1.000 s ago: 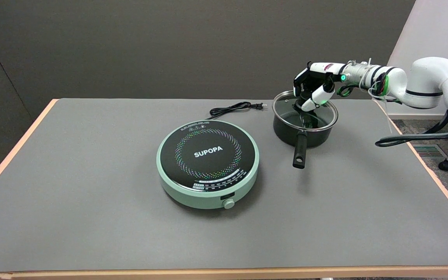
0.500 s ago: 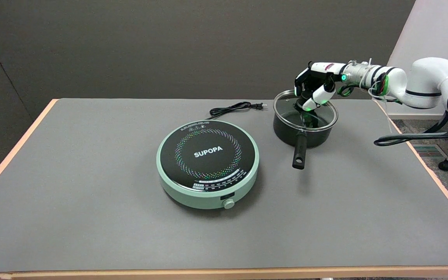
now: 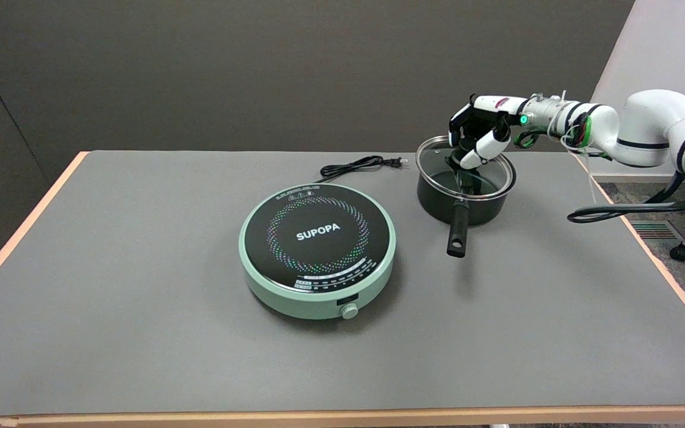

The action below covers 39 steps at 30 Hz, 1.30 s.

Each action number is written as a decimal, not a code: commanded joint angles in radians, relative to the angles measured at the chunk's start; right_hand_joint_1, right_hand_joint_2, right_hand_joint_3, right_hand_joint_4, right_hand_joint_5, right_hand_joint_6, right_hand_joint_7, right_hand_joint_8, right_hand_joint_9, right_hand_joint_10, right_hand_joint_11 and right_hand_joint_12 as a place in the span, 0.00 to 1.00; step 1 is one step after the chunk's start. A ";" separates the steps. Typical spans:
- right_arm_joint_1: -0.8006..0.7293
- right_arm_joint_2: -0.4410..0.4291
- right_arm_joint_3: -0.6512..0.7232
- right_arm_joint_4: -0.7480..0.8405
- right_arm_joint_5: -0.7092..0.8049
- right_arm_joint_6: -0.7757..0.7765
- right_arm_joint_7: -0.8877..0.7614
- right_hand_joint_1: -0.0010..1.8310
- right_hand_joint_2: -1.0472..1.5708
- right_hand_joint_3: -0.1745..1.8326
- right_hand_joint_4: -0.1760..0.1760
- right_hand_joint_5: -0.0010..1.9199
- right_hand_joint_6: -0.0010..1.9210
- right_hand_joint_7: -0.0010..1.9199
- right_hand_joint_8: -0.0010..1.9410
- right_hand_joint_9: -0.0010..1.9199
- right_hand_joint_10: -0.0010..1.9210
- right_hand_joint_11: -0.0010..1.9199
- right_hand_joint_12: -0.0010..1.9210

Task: Place the pot lid onto the pot.

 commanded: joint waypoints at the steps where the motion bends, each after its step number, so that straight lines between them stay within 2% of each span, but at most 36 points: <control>1: -0.011 -0.012 0.009 0.035 -0.020 -0.015 0.000 0.75 0.74 0.30 1.00 0.39 0.58 0.50 0.58 0.47 0.66 0.38 0.87; 15: 0.006 0.003 0.033 0.017 -0.113 -0.015 0.031 0.75 0.74 0.30 1.00 0.39 0.58 0.51 0.58 0.47 0.66 0.39 0.86; 35: 0.017 0.018 0.026 -0.013 -0.144 -0.012 0.047 0.75 0.74 0.30 1.00 0.39 0.58 0.50 0.58 0.47 0.65 0.38 0.87; 39: 0.016 0.024 0.033 -0.022 -0.147 -0.009 0.047 0.74 0.75 0.29 1.00 0.35 0.58 0.49 0.59 0.45 0.68 0.37 0.92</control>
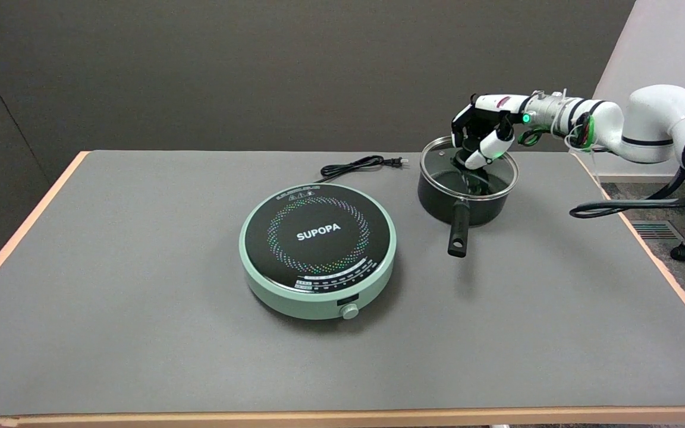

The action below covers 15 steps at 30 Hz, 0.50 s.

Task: Place the pot lid onto the pot.

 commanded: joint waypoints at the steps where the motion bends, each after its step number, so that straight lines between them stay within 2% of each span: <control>1: 0.008 0.015 0.008 -0.027 -0.026 0.007 0.013 0.74 0.76 0.28 1.00 0.36 0.50 0.49 0.59 0.46 0.66 0.36 0.98; 2: 0.009 0.017 0.008 -0.030 -0.026 0.008 0.013 0.74 0.76 0.27 1.00 0.37 0.47 0.49 0.59 0.46 0.62 0.34 1.00; 3: 0.009 0.019 0.008 -0.032 -0.026 0.008 0.013 0.64 0.69 0.47 1.00 0.37 0.44 0.48 0.42 0.47 0.58 0.32 1.00; 4: 0.009 0.019 0.008 -0.034 -0.026 0.008 0.013 0.59 0.66 0.54 1.00 0.37 0.41 0.47 0.36 0.47 0.55 0.29 1.00; 12: 0.006 0.022 0.008 -0.038 -0.027 0.008 0.010 0.58 0.66 0.52 1.00 0.37 0.39 0.47 0.33 0.47 0.51 0.26 1.00; 15: 0.007 0.023 0.008 -0.039 -0.027 0.005 0.010 0.56 0.65 0.52 1.00 0.36 0.33 0.47 0.30 0.47 0.47 0.21 1.00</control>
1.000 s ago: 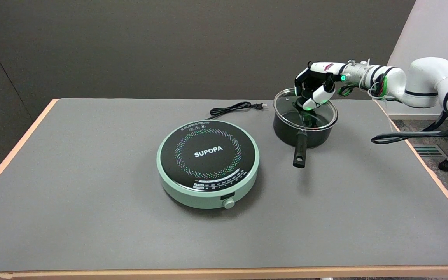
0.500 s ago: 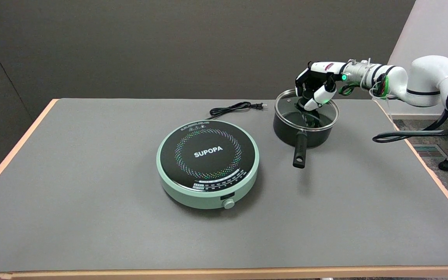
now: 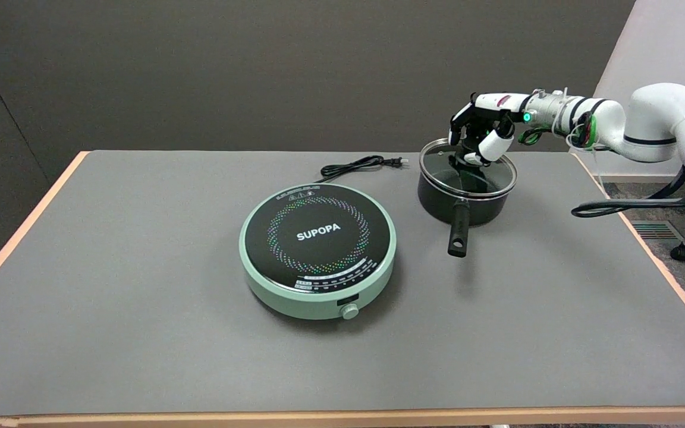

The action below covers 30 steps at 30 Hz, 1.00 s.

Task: Place the pot lid onto the pot.

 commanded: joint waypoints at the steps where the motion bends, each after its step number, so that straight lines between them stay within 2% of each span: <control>1: 0.002 0.010 0.003 -0.015 -0.009 0.002 0.002 0.54 0.64 0.53 1.00 0.36 0.32 0.46 0.30 0.47 0.45 0.20 1.00; 3: 0.003 0.012 0.003 -0.016 -0.009 0.001 0.002 0.52 0.64 0.53 1.00 0.36 0.29 0.46 0.28 0.46 0.41 0.18 1.00; 10: 0.004 0.013 0.003 -0.018 -0.012 0.001 -0.002 0.52 0.63 0.53 1.00 0.35 0.26 0.45 0.25 0.45 0.39 0.17 1.00; 15: 0.004 0.017 0.004 -0.025 -0.023 0.006 -0.002 0.51 0.62 0.54 1.00 0.33 0.21 0.42 0.17 0.43 0.35 0.19 1.00; 18: 0.004 0.019 0.004 -0.027 -0.023 0.006 -0.002 0.48 0.61 0.55 1.00 0.32 0.19 0.37 0.13 0.39 0.25 0.26 0.85; 20: 0.003 0.020 0.004 -0.027 -0.023 0.006 -0.002 0.45 0.59 0.57 1.00 0.31 0.18 0.31 0.10 0.34 0.19 0.32 0.64; 24: 0.003 0.021 0.004 -0.028 -0.023 0.006 -0.002 0.43 0.58 0.57 1.00 0.29 0.17 0.29 0.09 0.30 0.15 0.26 0.50; 25: 0.003 0.022 0.004 -0.028 -0.023 0.006 -0.002 0.42 0.58 0.58 1.00 0.29 0.17 0.27 0.09 0.27 0.14 0.22 0.40; 26: 0.003 0.022 0.004 -0.028 -0.023 0.006 -0.002 0.42 0.57 0.58 1.00 0.29 0.17 0.26 0.09 0.25 0.13 0.20 0.34; 30: 0.003 0.022 0.006 -0.029 -0.023 0.006 -0.002 0.40 0.55 0.58 1.00 0.27 0.15 0.21 0.08 0.18 0.10 0.12 0.26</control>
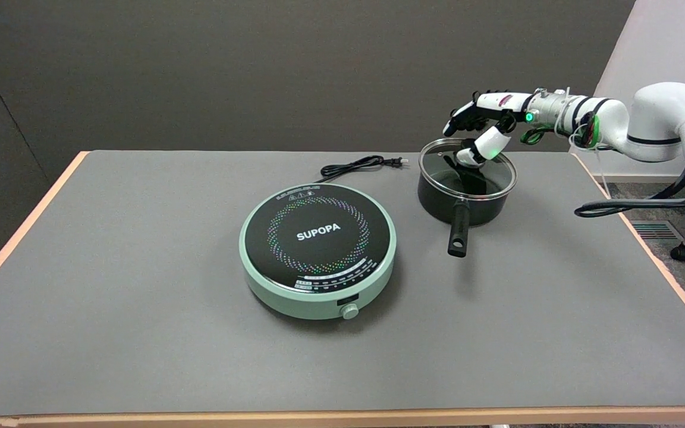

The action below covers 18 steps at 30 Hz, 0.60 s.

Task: Place the pot lid onto the pot.

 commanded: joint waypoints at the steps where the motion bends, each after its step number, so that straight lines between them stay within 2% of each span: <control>1: 0.001 0.006 0.006 -0.007 -0.006 0.002 -0.001 0.40 0.55 0.58 1.00 0.27 0.14 0.21 0.08 0.18 0.09 0.12 0.26; 7: -0.028 0.025 0.089 -0.061 -0.044 0.007 -0.001 0.39 0.55 0.57 1.00 0.26 0.14 0.20 0.08 0.17 0.09 0.11 0.26; 12: -0.125 0.065 0.264 -0.186 -0.105 0.043 -0.003 0.38 0.54 0.57 1.00 0.24 0.11 0.18 0.09 0.15 0.09 0.11 0.24; 18: -0.189 0.082 0.355 -0.302 -0.156 0.095 -0.003 0.36 0.53 0.55 1.00 0.21 0.09 0.15 0.08 0.13 0.10 0.09 0.25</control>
